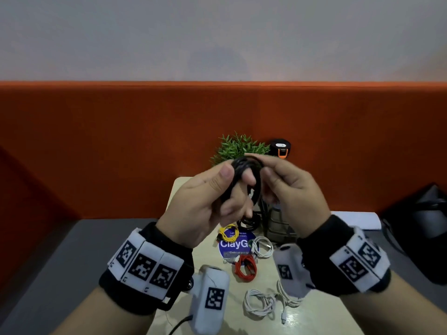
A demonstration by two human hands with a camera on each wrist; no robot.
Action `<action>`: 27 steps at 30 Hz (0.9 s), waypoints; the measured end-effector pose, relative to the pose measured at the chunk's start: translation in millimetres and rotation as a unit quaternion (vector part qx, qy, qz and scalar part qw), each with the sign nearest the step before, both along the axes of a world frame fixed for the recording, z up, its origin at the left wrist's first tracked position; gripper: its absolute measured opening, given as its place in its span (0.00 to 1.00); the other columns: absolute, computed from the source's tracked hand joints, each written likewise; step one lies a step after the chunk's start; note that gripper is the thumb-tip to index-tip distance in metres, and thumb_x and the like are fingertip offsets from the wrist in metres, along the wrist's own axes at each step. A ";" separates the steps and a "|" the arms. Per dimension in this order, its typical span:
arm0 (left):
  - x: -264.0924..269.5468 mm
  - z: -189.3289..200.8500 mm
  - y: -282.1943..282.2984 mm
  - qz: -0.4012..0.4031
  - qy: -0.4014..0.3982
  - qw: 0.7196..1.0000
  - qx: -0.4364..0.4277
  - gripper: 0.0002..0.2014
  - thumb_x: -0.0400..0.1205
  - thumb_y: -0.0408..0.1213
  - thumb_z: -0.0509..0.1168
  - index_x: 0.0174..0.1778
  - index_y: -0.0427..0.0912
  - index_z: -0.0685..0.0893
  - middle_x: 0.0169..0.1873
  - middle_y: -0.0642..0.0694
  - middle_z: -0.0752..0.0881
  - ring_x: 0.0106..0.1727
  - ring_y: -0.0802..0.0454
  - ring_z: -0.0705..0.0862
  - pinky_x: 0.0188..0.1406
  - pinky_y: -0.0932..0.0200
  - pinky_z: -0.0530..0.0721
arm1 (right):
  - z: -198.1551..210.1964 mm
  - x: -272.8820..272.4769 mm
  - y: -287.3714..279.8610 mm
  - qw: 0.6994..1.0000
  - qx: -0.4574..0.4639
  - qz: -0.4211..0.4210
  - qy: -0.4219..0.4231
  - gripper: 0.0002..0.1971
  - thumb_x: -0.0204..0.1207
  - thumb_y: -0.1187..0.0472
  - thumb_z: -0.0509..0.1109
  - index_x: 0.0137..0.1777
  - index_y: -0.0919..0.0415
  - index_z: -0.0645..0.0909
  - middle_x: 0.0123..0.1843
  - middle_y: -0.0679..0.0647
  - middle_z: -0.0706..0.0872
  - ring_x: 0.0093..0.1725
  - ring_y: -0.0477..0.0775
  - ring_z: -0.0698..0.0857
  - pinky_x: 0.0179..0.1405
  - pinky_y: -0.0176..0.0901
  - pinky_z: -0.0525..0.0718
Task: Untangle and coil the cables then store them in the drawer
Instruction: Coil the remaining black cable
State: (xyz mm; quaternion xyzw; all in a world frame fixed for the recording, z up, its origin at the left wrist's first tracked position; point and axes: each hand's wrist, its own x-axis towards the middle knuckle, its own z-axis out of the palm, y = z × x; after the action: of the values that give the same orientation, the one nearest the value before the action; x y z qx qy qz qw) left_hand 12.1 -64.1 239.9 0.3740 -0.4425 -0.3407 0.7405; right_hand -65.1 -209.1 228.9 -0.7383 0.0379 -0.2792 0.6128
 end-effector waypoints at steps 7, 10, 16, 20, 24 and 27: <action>0.6 2.9 -3.4 0.182 -0.127 0.974 0.051 0.15 0.85 0.42 0.52 0.59 0.38 0.76 0.34 0.45 0.87 0.39 0.50 0.87 0.51 0.61 0.84 | -19.7 -14.4 34.2 0.982 -0.055 0.114 0.137 0.12 0.84 0.59 0.60 0.45 0.42 0.81 0.24 0.48 0.75 0.22 0.41 0.70 0.26 0.33 0.69; 0.4 -7.1 -4.4 0.262 -0.284 0.910 0.153 0.14 0.85 0.45 0.52 0.63 0.48 0.77 0.42 0.53 0.90 0.49 0.61 0.87 0.51 0.70 0.80 | -18.6 -21.4 29.0 0.944 -0.272 0.102 0.158 0.10 0.80 0.54 0.68 0.60 0.46 0.81 0.26 0.42 0.77 0.29 0.40 0.77 0.30 0.29 0.70; -1.2 -17.0 -3.9 0.238 -0.404 0.846 0.254 0.20 0.84 0.57 0.48 0.39 0.51 0.78 0.28 0.55 0.81 0.30 0.60 0.78 0.32 0.49 0.77 | 0.8 -32.6 7.5 0.946 -0.314 0.056 0.048 0.03 0.73 0.52 0.73 0.42 0.48 0.85 0.36 0.40 0.88 0.36 0.37 0.86 0.35 0.26 0.78; -0.3 -19.0 1.9 0.157 -0.304 0.900 0.271 0.23 0.80 0.65 0.51 0.34 0.54 0.83 0.18 0.56 0.71 0.21 0.61 0.68 0.25 0.62 0.64 | 19.6 -37.3 -7.2 0.966 -0.259 0.017 0.001 0.05 0.68 0.52 0.76 0.41 0.51 0.87 0.36 0.45 0.89 0.35 0.45 0.87 0.33 0.39 0.86; -0.9 -16.2 3.6 0.022 -0.095 0.984 0.152 0.17 0.83 0.45 0.55 0.46 0.35 0.82 0.18 0.52 0.70 0.19 0.54 0.66 0.26 0.57 0.66 | 10.2 -25.0 -19.1 0.980 -0.198 -0.012 -0.012 0.07 0.77 0.61 0.71 0.48 0.46 0.86 0.41 0.35 0.87 0.42 0.37 0.85 0.41 0.23 0.76; -4.0 -12.0 -1.6 0.002 -0.020 0.998 0.055 0.17 0.84 0.42 0.52 0.50 0.31 0.78 0.20 0.51 0.71 0.19 0.53 0.69 0.38 0.55 0.77 | -16.2 -12.0 -9.1 0.999 -0.046 -0.021 0.012 0.14 0.80 0.64 0.66 0.50 0.42 0.87 0.35 0.38 0.86 0.33 0.37 0.81 0.36 0.27 0.76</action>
State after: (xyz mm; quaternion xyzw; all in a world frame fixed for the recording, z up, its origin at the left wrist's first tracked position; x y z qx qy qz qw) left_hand 8.1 -65.7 227.9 0.4215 -0.4372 -0.3556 0.7104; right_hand -77.1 -218.2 212.6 -0.7680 0.0482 -0.2842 0.5720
